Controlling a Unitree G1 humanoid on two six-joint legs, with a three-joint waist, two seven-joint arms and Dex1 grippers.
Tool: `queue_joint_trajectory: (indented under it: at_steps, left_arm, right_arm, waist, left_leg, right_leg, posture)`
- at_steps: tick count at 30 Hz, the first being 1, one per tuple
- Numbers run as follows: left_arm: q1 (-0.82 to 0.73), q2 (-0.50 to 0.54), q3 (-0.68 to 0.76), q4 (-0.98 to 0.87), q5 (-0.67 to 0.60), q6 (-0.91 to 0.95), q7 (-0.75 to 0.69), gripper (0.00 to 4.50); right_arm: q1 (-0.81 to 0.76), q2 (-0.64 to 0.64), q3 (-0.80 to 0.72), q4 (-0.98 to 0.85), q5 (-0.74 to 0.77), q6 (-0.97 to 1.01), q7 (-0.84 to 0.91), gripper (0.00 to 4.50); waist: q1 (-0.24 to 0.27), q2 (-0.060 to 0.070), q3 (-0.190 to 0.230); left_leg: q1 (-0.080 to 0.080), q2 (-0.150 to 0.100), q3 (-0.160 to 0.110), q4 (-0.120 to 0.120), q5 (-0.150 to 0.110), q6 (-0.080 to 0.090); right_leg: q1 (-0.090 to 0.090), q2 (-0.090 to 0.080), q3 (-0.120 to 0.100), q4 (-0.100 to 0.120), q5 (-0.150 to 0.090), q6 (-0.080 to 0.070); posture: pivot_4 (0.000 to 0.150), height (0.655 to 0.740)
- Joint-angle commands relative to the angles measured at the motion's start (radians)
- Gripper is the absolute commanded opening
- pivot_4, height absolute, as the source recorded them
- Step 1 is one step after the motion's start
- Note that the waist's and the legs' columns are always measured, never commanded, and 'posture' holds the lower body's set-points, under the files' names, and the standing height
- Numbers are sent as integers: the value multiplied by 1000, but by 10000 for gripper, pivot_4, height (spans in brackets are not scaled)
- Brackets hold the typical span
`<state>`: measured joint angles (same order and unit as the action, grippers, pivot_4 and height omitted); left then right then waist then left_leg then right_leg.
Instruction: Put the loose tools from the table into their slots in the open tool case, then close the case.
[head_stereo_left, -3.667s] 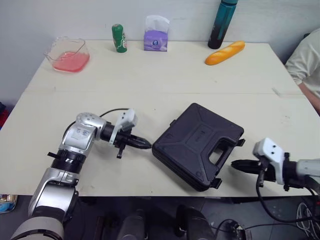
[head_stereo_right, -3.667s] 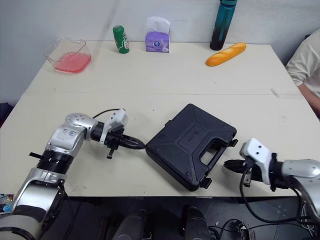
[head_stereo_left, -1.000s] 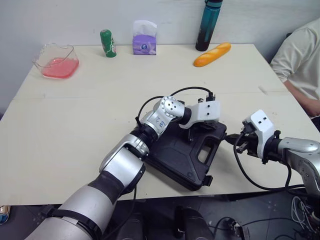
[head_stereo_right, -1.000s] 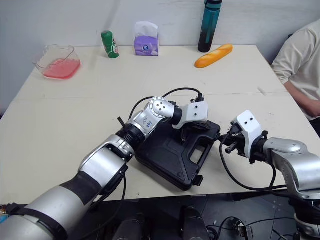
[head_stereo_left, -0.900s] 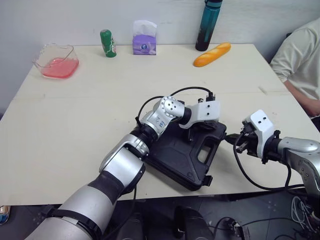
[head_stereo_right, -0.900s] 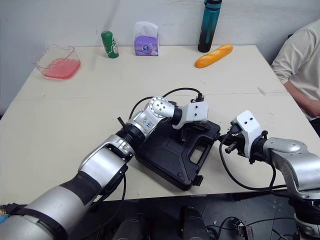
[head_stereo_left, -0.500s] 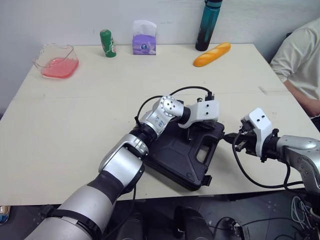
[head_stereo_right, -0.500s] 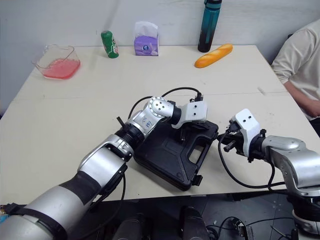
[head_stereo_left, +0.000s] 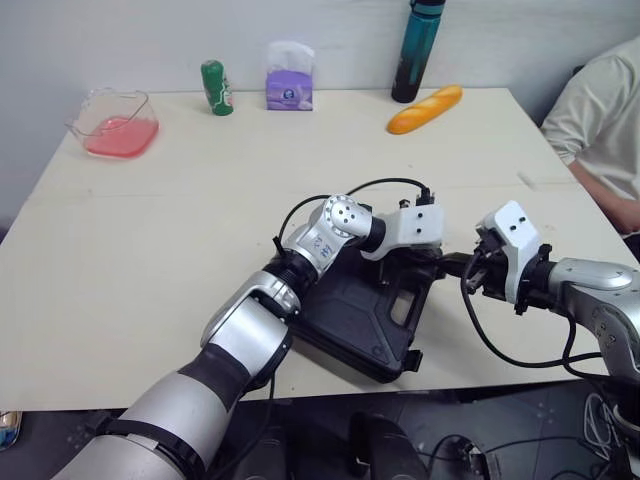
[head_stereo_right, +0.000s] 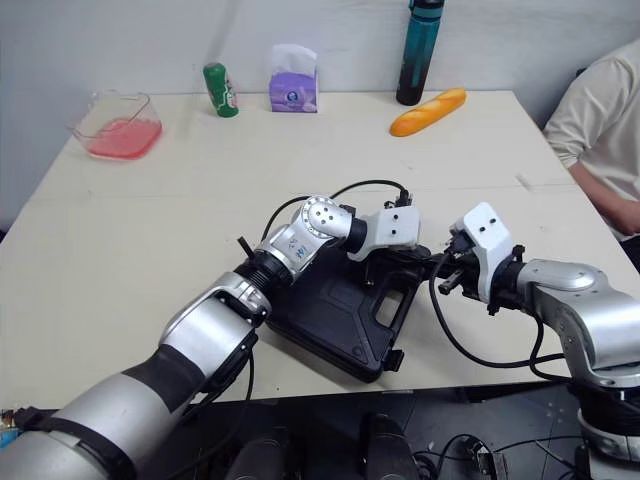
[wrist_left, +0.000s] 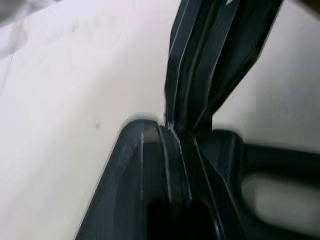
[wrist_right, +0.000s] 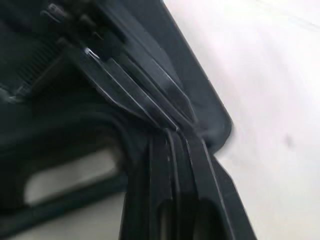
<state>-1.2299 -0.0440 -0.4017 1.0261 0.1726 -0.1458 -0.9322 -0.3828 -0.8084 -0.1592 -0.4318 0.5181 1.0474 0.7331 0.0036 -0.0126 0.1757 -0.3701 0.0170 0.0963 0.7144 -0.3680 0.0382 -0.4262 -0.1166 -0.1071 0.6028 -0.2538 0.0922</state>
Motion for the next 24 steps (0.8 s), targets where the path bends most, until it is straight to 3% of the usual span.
queue_joint_trajectory:
  at_steps: [1, 11, 17, 24]
  left_arm:
    - [72, -24, -87, 72, 86, 32, -55, 380]
    - [29, 22, -6, 30, 14, 94, -88, 380]
    - [-31, 16, 150, -109, -168, 303, -206, 380]
    - [4, 2, 80, -139, -90, 240, -171, 380]
  right_arm:
    - [-41, 11, -19, -47, 30, -39, -5, 0]
    - [49, -105, -123, -53, 35, -45, 31, 0]
    - [189, -158, -192, -11, 8, -92, 55, 0]
    - [261, -116, -127, 76, -45, -203, 48, 0]
  waist:
    - [9, -1, -1]
    - [23, -1, -1]
    - [22, 2, 1]
    - [22, 3, 3]
  left_leg:
    - [0, 0, 0, 0, 0, 0]
    - [-1, -1, -1, 1, -1, 2]
    - [-4, -2, 0, 1, -1, 2]
    - [-5, -4, 0, 1, 0, 4]
  right_leg:
    - [1, 0, 0, 0, 0, 0]
    - [1, -3, -1, -2, 0, 1]
    - [-1, 0, -1, -1, 0, 1]
    - [-2, 2, 0, -1, 1, 2]
  posture:
    - [1500, 7314]
    - [1500, 7314]
    - [1500, 7314]
    - [1500, 7314]
